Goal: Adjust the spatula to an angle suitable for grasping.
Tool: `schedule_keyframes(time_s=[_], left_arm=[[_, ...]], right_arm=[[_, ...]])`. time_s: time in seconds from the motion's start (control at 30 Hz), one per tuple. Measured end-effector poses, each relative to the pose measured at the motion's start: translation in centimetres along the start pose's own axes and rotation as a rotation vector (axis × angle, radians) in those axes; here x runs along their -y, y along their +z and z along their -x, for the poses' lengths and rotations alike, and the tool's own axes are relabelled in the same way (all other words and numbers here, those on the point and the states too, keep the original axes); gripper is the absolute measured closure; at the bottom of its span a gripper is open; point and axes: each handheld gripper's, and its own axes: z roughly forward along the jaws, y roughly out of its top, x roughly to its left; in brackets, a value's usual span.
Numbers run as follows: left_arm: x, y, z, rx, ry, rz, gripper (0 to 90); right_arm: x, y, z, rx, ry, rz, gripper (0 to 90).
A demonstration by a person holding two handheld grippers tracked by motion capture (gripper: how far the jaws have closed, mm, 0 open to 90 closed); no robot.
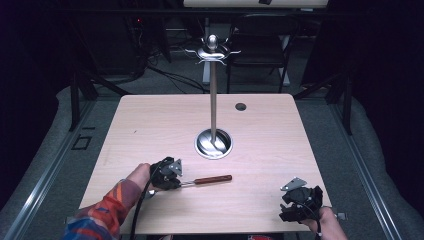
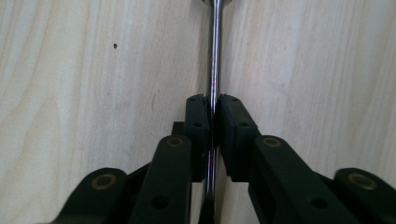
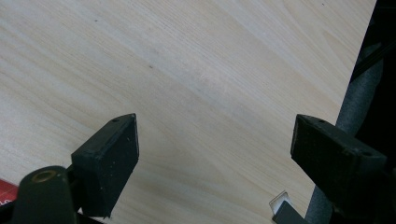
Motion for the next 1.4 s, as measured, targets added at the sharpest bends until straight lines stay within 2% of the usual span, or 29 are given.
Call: schedule_keyframes(time_s=[0.1,0.27,0.33,0.47,0.83,0.9,0.93,1.0,1.2,1.4], left_arm=[[-0.6,-0.3,0.2,0.003,-0.023,0.027,74.0],[-1.5,-0.2,0.3,-0.001,-0.031,0.016,71.3],[-1.9,-0.1,0.3,0.002,-0.061,0.018,70.8],[-2.3,0.2,0.2,0.005,-0.085,0.011,70.9],[-3.3,0.8,0.3,-0.009,-0.076,-0.005,73.0],[-3.4,0.8,0.3,-0.002,-0.075,-0.004,73.0],[-3.6,0.9,0.3,-0.005,-0.07,-0.008,73.2],[-3.6,1.0,0.3,-0.002,-0.068,-0.006,73.3],[-4.0,1.4,0.3,-0.002,-0.054,-0.021,74.0],[-4.1,1.7,0.3,-0.005,-0.043,-0.033,75.8]], right_arm=[[0.0,0.1,0.0,-0.002,0.002,0.002,14.9],[0.0,0.1,0.0,0.002,-0.003,-0.005,14.9],[0.0,0.1,0.0,0.004,-0.005,-0.008,14.9],[0.0,0.1,-0.1,0.0,0.002,-0.001,14.9],[-0.1,0.2,-0.1,0.0,0.003,-0.003,14.9],[-0.1,0.2,-0.1,0.0,0.002,-0.003,14.9],[0.0,0.4,-0.2,-0.007,0.018,0.017,14.9],[0.0,0.4,-0.2,-0.007,0.018,0.017,14.9],[0.0,0.4,-0.2,-0.002,0.015,0.015,14.9],[-0.3,0.3,-0.1,0.003,-0.007,-0.008,14.9]])
